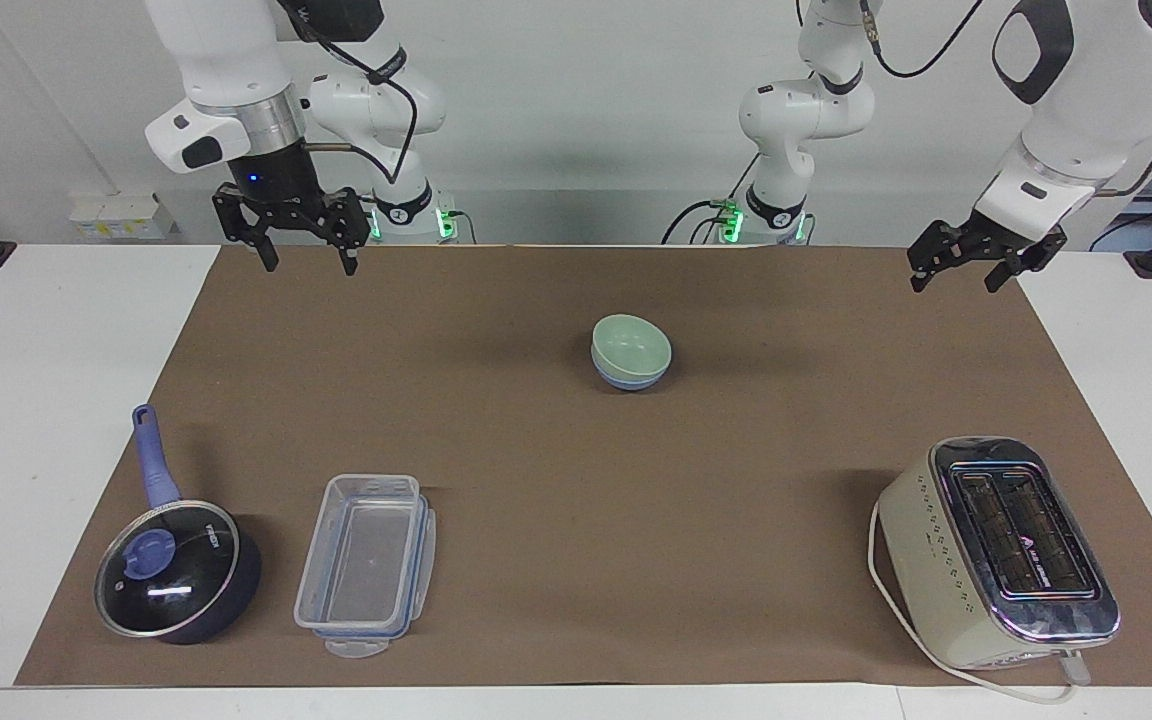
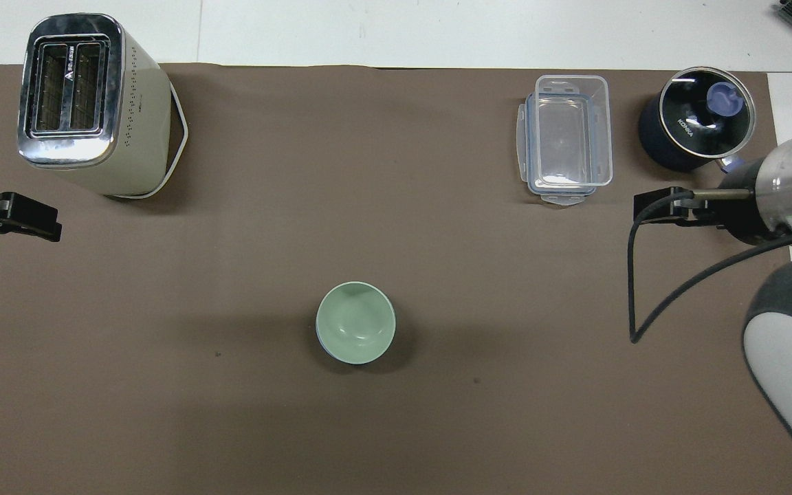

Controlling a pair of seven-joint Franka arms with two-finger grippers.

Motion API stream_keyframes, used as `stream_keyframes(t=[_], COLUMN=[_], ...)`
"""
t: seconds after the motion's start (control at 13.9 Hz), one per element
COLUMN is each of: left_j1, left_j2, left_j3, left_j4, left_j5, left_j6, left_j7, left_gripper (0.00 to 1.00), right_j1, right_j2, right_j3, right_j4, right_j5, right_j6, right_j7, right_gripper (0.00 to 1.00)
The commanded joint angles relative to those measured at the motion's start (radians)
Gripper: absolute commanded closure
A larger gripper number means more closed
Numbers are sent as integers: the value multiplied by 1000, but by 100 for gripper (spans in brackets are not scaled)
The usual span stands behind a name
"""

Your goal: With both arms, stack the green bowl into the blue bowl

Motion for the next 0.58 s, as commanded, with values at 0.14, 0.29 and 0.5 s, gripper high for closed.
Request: stream_keyframes(t=[0.14,0.29,0.5], left_j1=[4,4,4], left_j2=[3,3,3], left_j3=[-4,-4,-4], left_j4=[12,12,12], left_j5=[15,15,15], left_j6=[-21,-21,-21], left_j7=[1,1,1], left_gripper=[0,0,0], right_j1=[11,4,7], right_j2=[21,21,16], right_j3=[-31,-30,-28], right_j4=[73,67,59], right_j5=[-15,1,5], right_j6=[-85,-69,-65], right_j7=[-59,-58,-56], right_gripper=[0,0,0])
